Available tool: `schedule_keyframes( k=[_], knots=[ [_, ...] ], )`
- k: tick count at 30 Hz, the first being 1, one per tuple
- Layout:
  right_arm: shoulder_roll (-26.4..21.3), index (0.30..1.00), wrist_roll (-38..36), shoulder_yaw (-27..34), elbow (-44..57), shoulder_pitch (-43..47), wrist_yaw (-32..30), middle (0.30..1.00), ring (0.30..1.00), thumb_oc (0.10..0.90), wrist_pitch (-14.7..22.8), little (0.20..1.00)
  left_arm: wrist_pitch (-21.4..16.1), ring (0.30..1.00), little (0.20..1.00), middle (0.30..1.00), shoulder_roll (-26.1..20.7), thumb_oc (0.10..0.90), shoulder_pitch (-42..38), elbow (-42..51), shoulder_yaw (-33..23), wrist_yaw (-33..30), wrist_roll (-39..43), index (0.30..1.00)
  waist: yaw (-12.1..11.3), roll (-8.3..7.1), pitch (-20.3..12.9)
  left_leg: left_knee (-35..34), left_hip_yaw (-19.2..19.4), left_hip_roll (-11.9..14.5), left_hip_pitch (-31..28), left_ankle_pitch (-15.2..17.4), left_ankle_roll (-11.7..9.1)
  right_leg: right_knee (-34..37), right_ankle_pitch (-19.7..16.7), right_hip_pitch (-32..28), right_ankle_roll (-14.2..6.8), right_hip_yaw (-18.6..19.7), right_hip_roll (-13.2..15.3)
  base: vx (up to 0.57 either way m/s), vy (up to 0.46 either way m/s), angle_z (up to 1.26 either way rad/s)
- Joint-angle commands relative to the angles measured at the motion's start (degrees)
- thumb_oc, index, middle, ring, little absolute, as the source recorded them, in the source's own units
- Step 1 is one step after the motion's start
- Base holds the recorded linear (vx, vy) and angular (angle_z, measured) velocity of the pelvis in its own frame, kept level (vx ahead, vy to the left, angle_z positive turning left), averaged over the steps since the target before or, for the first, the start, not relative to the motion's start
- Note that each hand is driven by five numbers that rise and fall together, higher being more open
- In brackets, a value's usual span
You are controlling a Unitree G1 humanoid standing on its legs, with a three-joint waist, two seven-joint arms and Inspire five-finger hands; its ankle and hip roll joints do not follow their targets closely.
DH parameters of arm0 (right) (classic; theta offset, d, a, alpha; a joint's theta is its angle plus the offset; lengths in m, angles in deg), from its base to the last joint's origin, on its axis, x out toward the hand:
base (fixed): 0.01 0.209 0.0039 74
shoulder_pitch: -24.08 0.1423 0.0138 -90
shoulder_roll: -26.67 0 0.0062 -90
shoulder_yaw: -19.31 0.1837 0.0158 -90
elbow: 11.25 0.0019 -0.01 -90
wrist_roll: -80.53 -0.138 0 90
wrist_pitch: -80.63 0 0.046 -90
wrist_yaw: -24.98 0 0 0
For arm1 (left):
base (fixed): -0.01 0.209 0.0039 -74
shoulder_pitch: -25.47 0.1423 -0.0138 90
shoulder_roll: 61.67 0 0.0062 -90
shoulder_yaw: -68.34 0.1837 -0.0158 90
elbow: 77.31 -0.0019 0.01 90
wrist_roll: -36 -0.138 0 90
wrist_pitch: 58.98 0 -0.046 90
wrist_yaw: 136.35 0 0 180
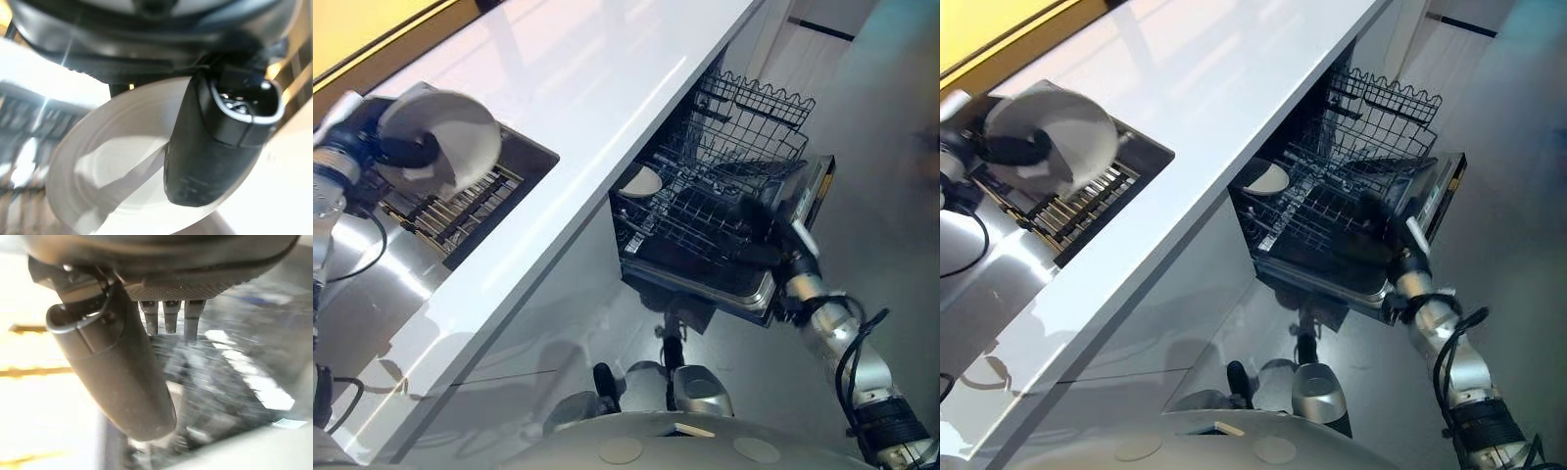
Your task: Pick up plates and place into dishwasher.
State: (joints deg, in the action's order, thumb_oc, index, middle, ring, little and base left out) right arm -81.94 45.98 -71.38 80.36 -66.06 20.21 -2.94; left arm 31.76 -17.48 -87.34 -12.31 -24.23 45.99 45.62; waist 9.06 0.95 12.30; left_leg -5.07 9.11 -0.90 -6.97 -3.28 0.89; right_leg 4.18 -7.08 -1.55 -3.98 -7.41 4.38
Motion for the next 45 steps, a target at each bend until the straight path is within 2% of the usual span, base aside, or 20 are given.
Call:
schedule_keyframes(
  k=[1,3,7,13,18,25,33,45],
  knots=[
    [-0.4,0.9,-5.0,7.4,7.4,15.1,0.6,0.9,0.9,0.8,9.4,0.9,-10.7,0.3,0.2,0.3,-0.5,0.1,-1.7,5.7,-8.4,-13.3,-1.6,0.3,-2.0,1.35,-5.3,1.0,-2.4,-1.4,1.0,3.7,-1.4,-8.1,10.6,-1.7,-2.3,-0.5,-5.7,-0.08,-0.065,0.02],
    [0.3,0.9,-4.8,8.0,7.4,16.2,0.2,0.9,0.9,0.8,9.5,0.9,-12.4,0.3,0.2,0.3,1.0,0.1,-0.4,8.4,-9.9,-16.1,-2.4,0.3,-2.3,1.16,-5.9,0.7,-2.5,-1.0,1.0,3.3,-1.7,-8.2,10.9,-2.0,-2.0,-0.7,-5.8,-0.07,-0.064,0.06],
    [0.2,0.9,-3.5,8.6,9.0,17.6,-0.4,0.9,0.9,0.8,9.3,0.9,-13.0,0.3,0.2,0.3,3.6,0.1,0.6,14.3,-10.8,-19.9,-5.1,0.3,-2.7,0.72,-6.5,0.7,-2.7,-0.6,1.1,3.1,-2.0,-8.8,11.5,-2.1,-1.7,-0.8,-6.0,-0.06,-0.061,0.22],
    [-0.8,0.9,-4.2,8.4,11.6,21.1,1.7,0.9,0.9,0.8,9.2,0.9,-16.6,0.3,0.2,0.3,6.9,0.1,0.5,21.2,-9.2,-24.8,-13.2,0.3,-3.7,-0.28,-7.5,1.0,-3.1,-0.2,0.8,3.3,-2.3,-9.1,12.0,-2.6,-1.3,-1.3,-5.8,-0.04,-0.06,0.19],
    [-1.6,0.9,-4.0,6.0,13.5,23.8,5.8,0.9,0.9,0.8,7.8,0.9,-18.6,0.3,0.2,0.3,8.1,0.1,-1.4,25.3,-6.4,-24.3,-16.0,0.3,-4.1,-0.75,-8.1,1.0,-3.4,-0.1,0.8,3.2,-2.6,-8.8,11.8,-2.8,-1.2,-1.5,-5.8,-0.03,-0.038,0.21],
    [-1.5,0.9,-1.6,1.5,14.9,29.6,6.0,0.9,0.9,0.8,6.5,0.9,-21.6,0.3,0.2,0.3,10.4,0.1,-4.7,29.1,-0.2,-25.0,-19.1,0.3,-4.7,-1.16,-8.7,0.8,-3.7,0.2,0.6,2.9,-2.9,-8.1,11.4,-3.1,-1.2,-1.5,-5.7,-0.02,-0.019,0.14],
    [-1.5,0.9,-0.3,-4.2,11.3,35.3,9.5,0.9,0.9,0.8,-0.3,0.9,-21.5,0.3,0.2,0.3,14.4,0.1,-7.2,30.4,6.3,-23.0,-18.4,0.3,-5.4,-1.7,-9.2,0.8,-4.2,0.6,0.5,2.6,-3.0,-8.4,11.1,-2.9,-1.4,-1.7,-5.4,-0.01,-0.005,0.1],
    [-4.9,0.9,5.0,-9.8,5.3,41.3,16.0,0.9,0.9,0.8,-5.3,0.9,-21.2,0.3,0.2,0.3,16.8,0.1,-9.5,29.8,11.1,-21.0,-17.1,0.3,-5.7,-2.31,-9.9,0.6,-4.7,0.8,0.9,2.0,-2.9,-8.5,10.6,-2.3,-1.4,-1.1,-5.3,0.0,0.003,0.07]
  ],
)
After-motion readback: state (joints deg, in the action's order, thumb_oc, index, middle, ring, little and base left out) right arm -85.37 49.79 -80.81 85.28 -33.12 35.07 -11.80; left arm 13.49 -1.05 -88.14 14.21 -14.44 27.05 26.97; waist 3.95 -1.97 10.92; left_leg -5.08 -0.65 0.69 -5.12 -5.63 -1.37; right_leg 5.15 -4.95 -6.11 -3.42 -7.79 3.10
